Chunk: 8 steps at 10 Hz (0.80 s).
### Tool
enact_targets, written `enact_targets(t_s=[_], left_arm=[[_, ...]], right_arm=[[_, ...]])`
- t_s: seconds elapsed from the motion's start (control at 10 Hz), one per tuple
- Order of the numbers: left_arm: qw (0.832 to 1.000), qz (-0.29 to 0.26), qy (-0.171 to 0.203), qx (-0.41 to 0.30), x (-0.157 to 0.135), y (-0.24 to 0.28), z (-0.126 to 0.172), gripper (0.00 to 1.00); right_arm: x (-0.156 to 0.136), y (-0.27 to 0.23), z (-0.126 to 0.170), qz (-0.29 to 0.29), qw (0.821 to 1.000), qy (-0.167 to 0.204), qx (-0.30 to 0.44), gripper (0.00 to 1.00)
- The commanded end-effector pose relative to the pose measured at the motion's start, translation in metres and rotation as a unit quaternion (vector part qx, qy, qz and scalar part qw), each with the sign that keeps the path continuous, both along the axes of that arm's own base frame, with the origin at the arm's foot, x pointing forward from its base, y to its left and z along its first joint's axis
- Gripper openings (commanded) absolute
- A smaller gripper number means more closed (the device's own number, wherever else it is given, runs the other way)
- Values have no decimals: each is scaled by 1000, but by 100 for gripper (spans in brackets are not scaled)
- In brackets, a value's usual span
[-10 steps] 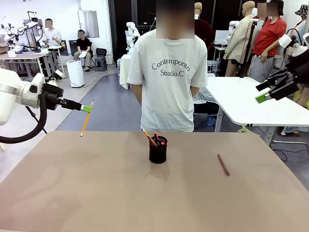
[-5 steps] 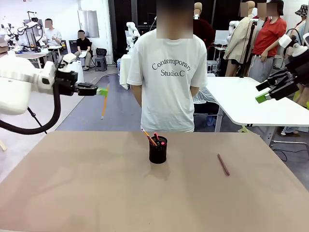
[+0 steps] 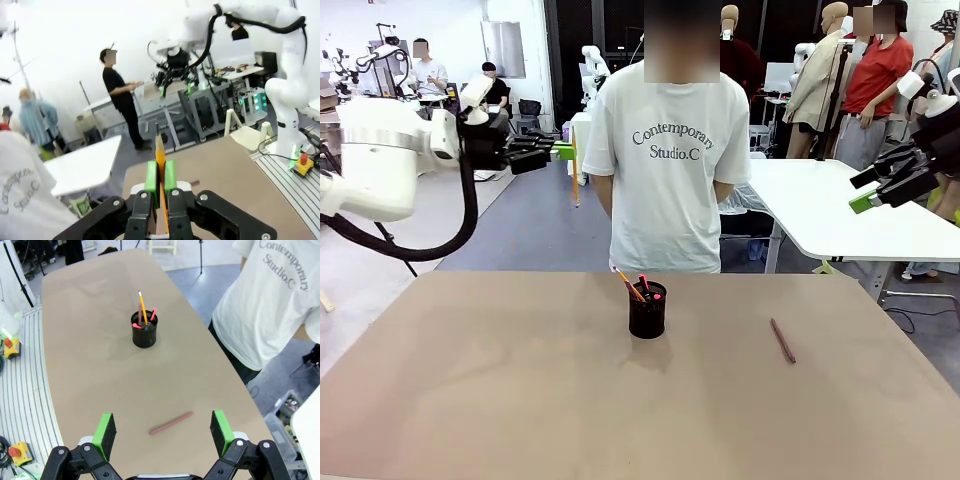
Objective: Place the pens into the pen holder.
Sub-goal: Pick up a writing instrument from the table and place it into the Pen holder.
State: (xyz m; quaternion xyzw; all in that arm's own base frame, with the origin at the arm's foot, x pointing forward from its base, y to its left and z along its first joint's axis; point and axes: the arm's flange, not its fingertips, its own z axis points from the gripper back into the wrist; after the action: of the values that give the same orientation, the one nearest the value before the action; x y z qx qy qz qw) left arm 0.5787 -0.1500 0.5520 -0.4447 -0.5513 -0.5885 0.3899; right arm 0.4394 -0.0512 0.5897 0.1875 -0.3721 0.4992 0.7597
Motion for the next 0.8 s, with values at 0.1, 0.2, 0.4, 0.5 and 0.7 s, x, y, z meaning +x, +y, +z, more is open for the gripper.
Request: enact_targets(t_s=[0.1, 0.2, 0.4, 0.5, 0.7], left_arm=[[998, -23, -11, -49, 14, -28, -12, 0], [998, -27, -2, -58, 17, -37, -16, 0], [999, -24, 0, -36, 8, -34, -15, 0], [999, -24, 0, -36, 8, -34, -15, 0], [999, -24, 0, -36, 8, -34, -15, 0]], right_arm=[[0, 2, 1, 3, 1000, -6, 7, 100], [0, 2, 1, 3, 1000, -6, 7, 100], [0, 2, 1, 3, 1000, -6, 7, 100], [0, 2, 1, 3, 1000, -6, 7, 100], [0, 2, 1, 3, 1000, -6, 7, 100]])
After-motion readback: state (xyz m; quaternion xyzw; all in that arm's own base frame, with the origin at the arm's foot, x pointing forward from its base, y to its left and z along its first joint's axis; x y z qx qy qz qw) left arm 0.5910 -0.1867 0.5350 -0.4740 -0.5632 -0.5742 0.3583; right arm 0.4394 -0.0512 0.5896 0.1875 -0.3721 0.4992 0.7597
